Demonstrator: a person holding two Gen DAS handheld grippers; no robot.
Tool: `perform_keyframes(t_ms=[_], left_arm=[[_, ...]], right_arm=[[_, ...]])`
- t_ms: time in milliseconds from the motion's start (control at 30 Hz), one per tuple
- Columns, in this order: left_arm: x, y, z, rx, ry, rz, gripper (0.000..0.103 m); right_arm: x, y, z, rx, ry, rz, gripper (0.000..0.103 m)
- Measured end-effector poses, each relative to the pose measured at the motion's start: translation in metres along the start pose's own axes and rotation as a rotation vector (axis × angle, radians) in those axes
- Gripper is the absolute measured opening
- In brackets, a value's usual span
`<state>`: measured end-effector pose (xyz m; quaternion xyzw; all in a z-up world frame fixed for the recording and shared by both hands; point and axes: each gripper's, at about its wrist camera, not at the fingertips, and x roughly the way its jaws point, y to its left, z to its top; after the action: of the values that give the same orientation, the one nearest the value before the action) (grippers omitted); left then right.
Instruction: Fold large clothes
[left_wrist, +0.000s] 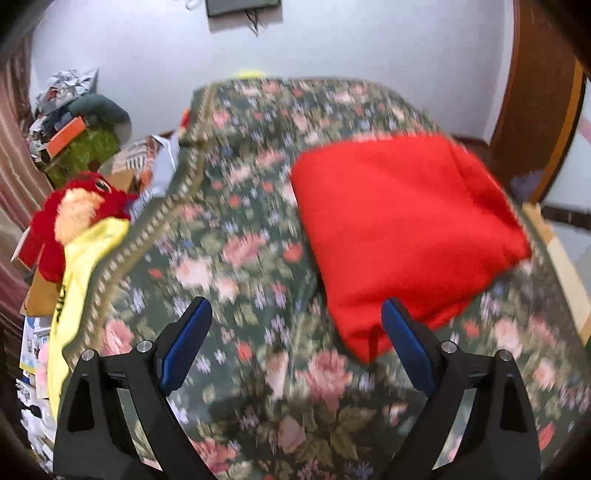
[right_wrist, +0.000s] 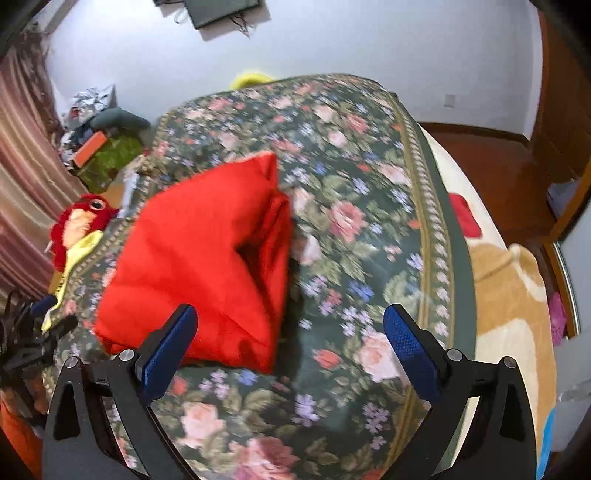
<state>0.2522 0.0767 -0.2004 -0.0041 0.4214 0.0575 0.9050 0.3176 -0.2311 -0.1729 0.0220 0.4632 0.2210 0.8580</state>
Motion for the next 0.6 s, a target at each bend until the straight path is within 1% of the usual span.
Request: perform_keyframes(t_ms=[100, 133, 167, 200, 267, 367, 500, 567, 600], left_arm=[[0.004, 0.008, 0.023, -0.041, -0.027, -0.025, 0.094], [0.010, 0.011, 0.031, -0.061, -0.018, -0.043, 0.094], [0.017, 0.014, 0.038, -0.086, 0.000, -0.082, 0.094], [0.027, 0.017, 0.044, -0.113, 0.025, -0.134, 0.094], [0.047, 0.021, 0.052, -0.162, 0.080, -0.214, 0.094], [0.082, 0.022, 0.058, -0.211, 0.168, -0.302, 0.094], [0.127, 0.023, 0.054, -0.277, 0.282, -0.387, 0.094], [0.141, 0.022, 0.049, -0.316, 0.317, -0.423, 0.094], [0.151, 0.023, 0.048, -0.351, 0.339, -0.452, 0.094]], right_arm=[[0.002, 0.010, 0.007, -0.016, -0.019, 0.046, 0.100], [0.005, 0.014, 0.010, -0.018, -0.020, 0.072, 0.100], [0.007, 0.015, 0.011, -0.019, -0.018, 0.089, 0.100], [0.013, 0.017, 0.013, -0.018, -0.011, 0.113, 0.100], [0.027, 0.019, 0.017, -0.016, 0.009, 0.126, 0.100], [0.062, 0.013, 0.021, 0.007, 0.081, 0.150, 0.100], [0.100, -0.004, 0.020, 0.075, 0.179, 0.171, 0.100], [0.116, -0.010, 0.019, 0.098, 0.225, 0.180, 0.100], [0.121, -0.011, 0.018, 0.101, 0.243, 0.184, 0.100]])
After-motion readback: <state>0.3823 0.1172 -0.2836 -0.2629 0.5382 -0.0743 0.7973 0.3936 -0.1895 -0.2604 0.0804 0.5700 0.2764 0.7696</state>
